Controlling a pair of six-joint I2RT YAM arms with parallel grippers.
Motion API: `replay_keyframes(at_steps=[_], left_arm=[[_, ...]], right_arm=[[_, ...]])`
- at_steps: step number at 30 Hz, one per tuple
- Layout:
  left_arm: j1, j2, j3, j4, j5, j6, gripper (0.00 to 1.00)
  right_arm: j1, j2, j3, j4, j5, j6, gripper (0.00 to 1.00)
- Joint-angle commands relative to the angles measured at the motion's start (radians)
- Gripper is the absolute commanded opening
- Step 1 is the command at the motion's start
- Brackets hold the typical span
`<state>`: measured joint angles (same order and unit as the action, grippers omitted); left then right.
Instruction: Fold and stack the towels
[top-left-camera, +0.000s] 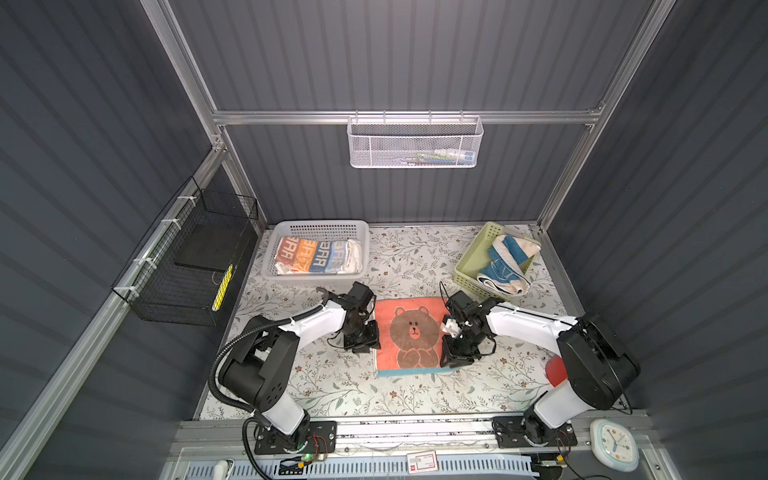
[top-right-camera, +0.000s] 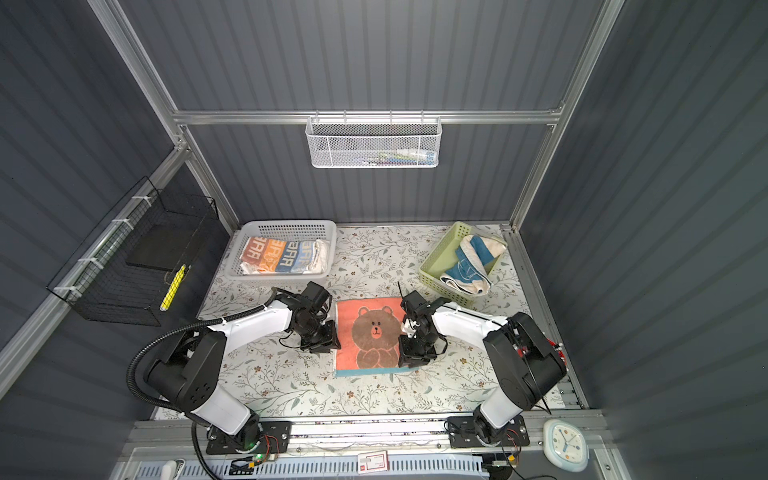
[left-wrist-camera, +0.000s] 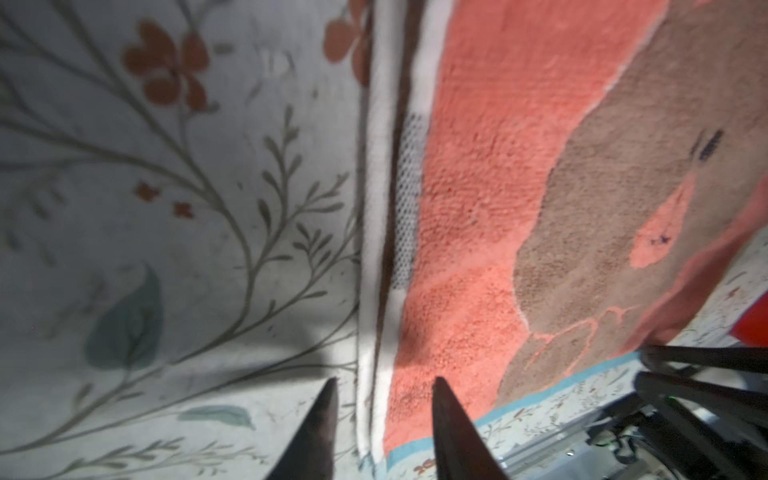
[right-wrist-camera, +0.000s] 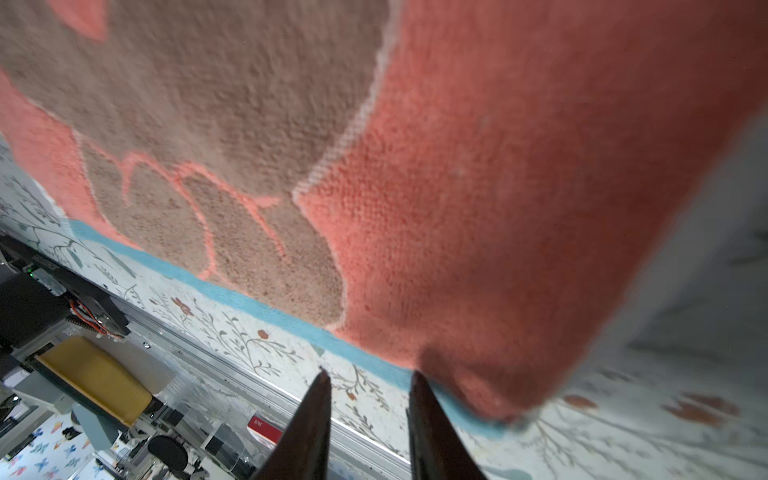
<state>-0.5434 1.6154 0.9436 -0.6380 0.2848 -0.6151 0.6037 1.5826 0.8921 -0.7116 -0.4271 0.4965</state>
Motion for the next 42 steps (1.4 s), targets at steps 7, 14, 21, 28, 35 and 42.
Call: replay_keyframes(at_steps=[7, 14, 21, 28, 35, 42], left_arm=[[0.106, 0.202, 0.245, 0.055, -0.077, 0.148, 0.49], [0.137, 0.388, 0.412, 0.081, -0.051, 0.19, 0.51], [0.138, 0.414, 0.443, 0.058, -0.014, 0.212, 0.43], [0.138, 0.39, 0.403, 0.058, 0.014, 0.236, 0.26], [0.138, 0.387, 0.402, 0.087, 0.036, 0.285, 0.1], [0.14, 0.279, 0.369, 0.172, 0.035, 0.313, 0.0]], right_arm=[[-0.122, 0.152, 0.309, -0.017, 0.294, -0.127, 0.44], [-0.166, 0.326, 0.501, -0.018, 0.372, -0.172, 0.45], [-0.18, 0.403, 0.548, -0.014, 0.352, -0.19, 0.45], [-0.193, 0.46, 0.563, 0.006, 0.331, -0.2, 0.44], [-0.196, 0.457, 0.555, 0.06, 0.239, -0.247, 0.21], [-0.195, 0.362, 0.521, 0.09, 0.257, -0.28, 0.07]])
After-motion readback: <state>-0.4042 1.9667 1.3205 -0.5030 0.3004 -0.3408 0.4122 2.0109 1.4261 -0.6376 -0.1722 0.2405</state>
